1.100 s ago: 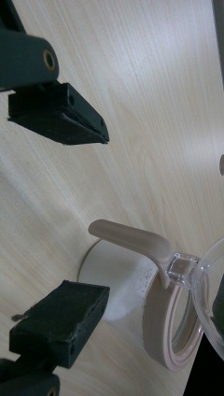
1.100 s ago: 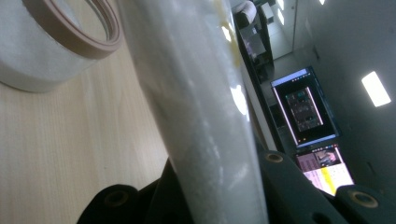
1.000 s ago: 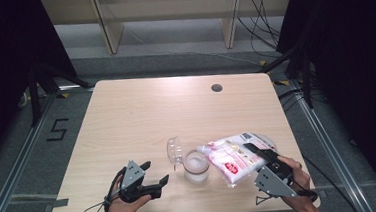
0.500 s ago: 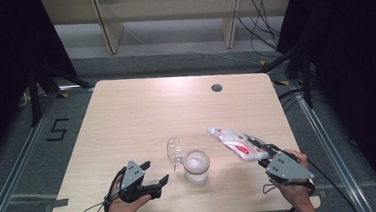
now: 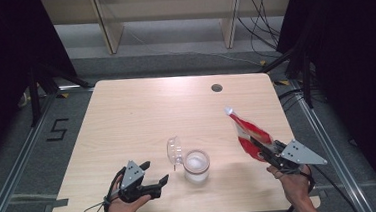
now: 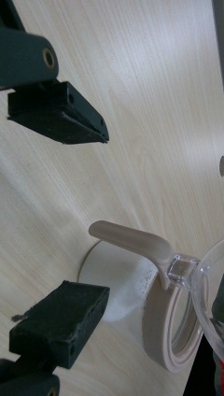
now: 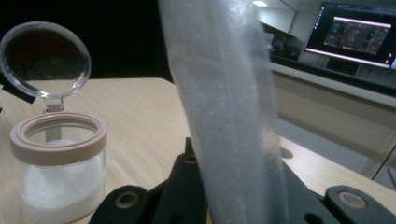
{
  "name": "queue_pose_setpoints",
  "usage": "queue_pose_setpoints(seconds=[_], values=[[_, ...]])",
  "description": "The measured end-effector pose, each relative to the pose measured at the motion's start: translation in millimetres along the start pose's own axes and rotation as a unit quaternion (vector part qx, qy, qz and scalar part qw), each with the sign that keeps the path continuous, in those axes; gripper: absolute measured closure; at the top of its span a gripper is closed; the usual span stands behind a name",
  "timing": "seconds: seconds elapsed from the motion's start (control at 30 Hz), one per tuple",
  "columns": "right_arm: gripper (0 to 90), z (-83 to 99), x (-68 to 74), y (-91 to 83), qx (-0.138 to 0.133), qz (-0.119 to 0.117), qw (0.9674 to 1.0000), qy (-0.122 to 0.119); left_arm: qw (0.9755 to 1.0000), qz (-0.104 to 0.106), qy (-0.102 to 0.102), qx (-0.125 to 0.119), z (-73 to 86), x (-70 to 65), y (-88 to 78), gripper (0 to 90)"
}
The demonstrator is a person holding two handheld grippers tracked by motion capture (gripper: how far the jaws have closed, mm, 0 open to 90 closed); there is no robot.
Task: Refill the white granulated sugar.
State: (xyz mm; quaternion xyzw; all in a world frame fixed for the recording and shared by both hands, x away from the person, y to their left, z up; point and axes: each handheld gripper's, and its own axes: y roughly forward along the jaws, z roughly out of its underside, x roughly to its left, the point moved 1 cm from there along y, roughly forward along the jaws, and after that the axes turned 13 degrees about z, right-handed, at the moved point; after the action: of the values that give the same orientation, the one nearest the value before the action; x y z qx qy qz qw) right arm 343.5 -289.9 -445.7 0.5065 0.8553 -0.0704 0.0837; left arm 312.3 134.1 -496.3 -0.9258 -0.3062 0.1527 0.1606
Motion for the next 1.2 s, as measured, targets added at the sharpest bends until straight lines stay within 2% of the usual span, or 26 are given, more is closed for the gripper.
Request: queue_pose_setpoints(seconds=[0.03, 0.07, 0.17, 0.2, 0.23, 0.3, 0.37, 0.4, 0.43, 0.47, 0.5, 0.57, 0.6, 0.67, 0.77, 0.8, 0.87, 0.9, 0.93, 0.97, 1.0, 1.07, 1.1, 1.13, 1.2], values=[[88.3, 1.7, -2.3, 0.6, 0.0, 0.001, 1.0, 0.003, 1.0, 0.002, -0.001, -0.004, 0.1, 0.3, 0.6, 20.7], [88.3, 3.0, -1.3, 0.8, 0.004, 0.005, 0.9998, 0.021, 1.0, 0.003, 0.0, -0.003, -0.1, 0.5, 0.6, 20.7], [88.4, 6.4, -4.0, 1.3, 0.014, -0.003, 0.9989, 0.045, 1.0, -0.002, 0.003, 0.001, -0.2, 0.6, -0.3, 20.7], [88.3, 7.3, -5.1, 2.1, 0.012, 0.002, 0.9985, 0.053, 1.0, 0.002, 0.001, -0.002, 0.0, 0.6, 0.2, 20.7], [88.3, 8.3, -5.8, 1.4, 0.021, -0.004, 0.9975, 0.067, 1.0, 0.003, 0.0, -0.003, 0.0, 0.6, 0.4, 20.7], [88.3, 11.5, -9.1, 4.1, 0.007, -0.009, 0.9964, 0.085, 1.0, -0.001, -0.001, -0.001, -0.1, 0.1, 0.2, 20.7], [88.3, 13.0, -9.3, 4.0, 0.017, -0.008, 0.9939, 0.109, 1.0, 0.002, -0.001, -0.003, 0.1, 0.2, 0.5, 20.7], [88.3, 13.9, -7.4, 5.4, 0.01, 0.007, 0.9923, 0.124, 1.0, 0.003, 0.001, -0.001, 0.0, 0.4, 0.2, 20.8], [88.3, 14.7, -11.4, 7.0, 0.012, -0.006, 0.9941, 0.107, 1.0, 0.0, 0.0, 0.0, -0.1, 0.0, 0.1, 20.8], [88.3, 15.8, -12.8, 8.9, 0.006, -0.006, 0.9943, 0.107, 1.0, 0.0, 0.0, 0.0, 0.2, 0.0, 0.3, 20.8], [88.3, 16.3, -12.1, 8.8, 0.014, -0.008, 0.993, 0.117, 1.0, 0.0, 0.0, 0.001, 0.4, 0.0, 0.1, 20.8], [88.3, 17.6, -11.9, 12.1, 0.009, -0.01, 0.9915, 0.129, 1.0, -0.001, 0.0, 0.0, 0.2, 0.1, 0.1, 20.8], [88.3, 17.9, -12.5, 14.3, 0.006, -0.009, 0.9923, 0.124, 1.0, -0.001, -0.001, -0.002, 0.0, 0.1, 0.4, 20.8], [88.3, 19.3, -11.3, 17.6, 0.014, -0.014, 0.9909, 0.133, 1.0, -0.001, 0.005, 0.002, 0.1, 0.8, 0.3, 20.8], [88.3, 22.6, -10.3, 24.9, 0.015, -0.01, 0.9907, 0.135, 1.0, 0.0, 0.0, -0.001, 0.0, 0.3, 0.1, 20.8], [88.3, 22.9, -10.2, 26.7, 0.017, -0.017, 0.9906, 0.135, 1.0, 0.002, 0.0, -0.002, -0.2, 0.7, 0.3, 20.8], [88.2, 25.3, -10.9, 31.9, 0.013, -0.006, 0.9919, 0.126, 1.0, 0.0, 0.006, 0.001, -0.2, 1.3, -0.5, 20.7], [88.3, 25.5, -9.8, 31.3, 0.026, -0.007, 0.9903, 0.136, 1.0, -0.001, 0.005, 0.001, 0.0, 1.2, -0.7, 20.7], [88.3, 27.1, -12.2, 35.6, 0.014, -0.003, 0.9921, 0.125, 1.0, 0.0, 0.006, 0.0, 0.0, 1.3, -0.6, 20.7], [88.3, 27.8, -13.5, 36.4, 0.018, 0.0, 0.9925, 0.121, 1.0, 0.0, 0.004, -0.001, 0.1, 0.9, -0.1, 20.7], [88.3, 28.9, -13.2, 38.3, 0.021, 0.002, 0.9914, 0.129, 1.0, -0.001, 0.004, 0.001, 0.1, 0.6, 0.0, 20.7], [88.3, 31.9, -15.3, 42.7, 0.016, 0.003, 0.992, 0.125, 1.0, 0.0, -0.001, 0.0, 0.4, -0.1, -0.1, 20.7], [88.3, 32.7, -13.8, 44.0, 0.035, -0.002, 0.9898, 0.138, 1.0, 0.003, 0.001, -0.003, 0.3, 0.7, 0.3, 20.7], [88.3, 34.2, -14.9, 46.2, 0.029, 0.003, 0.9911, 0.13, 1.0, 0.002, 0.007, 0.0, -0.3, 1.5, -0.4, 20.6], [88.3, 36.8, -15.1, 50.6, 0.037, 0.004, 0.9909, 0.129, 1.0, -0.001, 0.003, 0.001, 0.2, 1.7, -0.6, 20.6]])
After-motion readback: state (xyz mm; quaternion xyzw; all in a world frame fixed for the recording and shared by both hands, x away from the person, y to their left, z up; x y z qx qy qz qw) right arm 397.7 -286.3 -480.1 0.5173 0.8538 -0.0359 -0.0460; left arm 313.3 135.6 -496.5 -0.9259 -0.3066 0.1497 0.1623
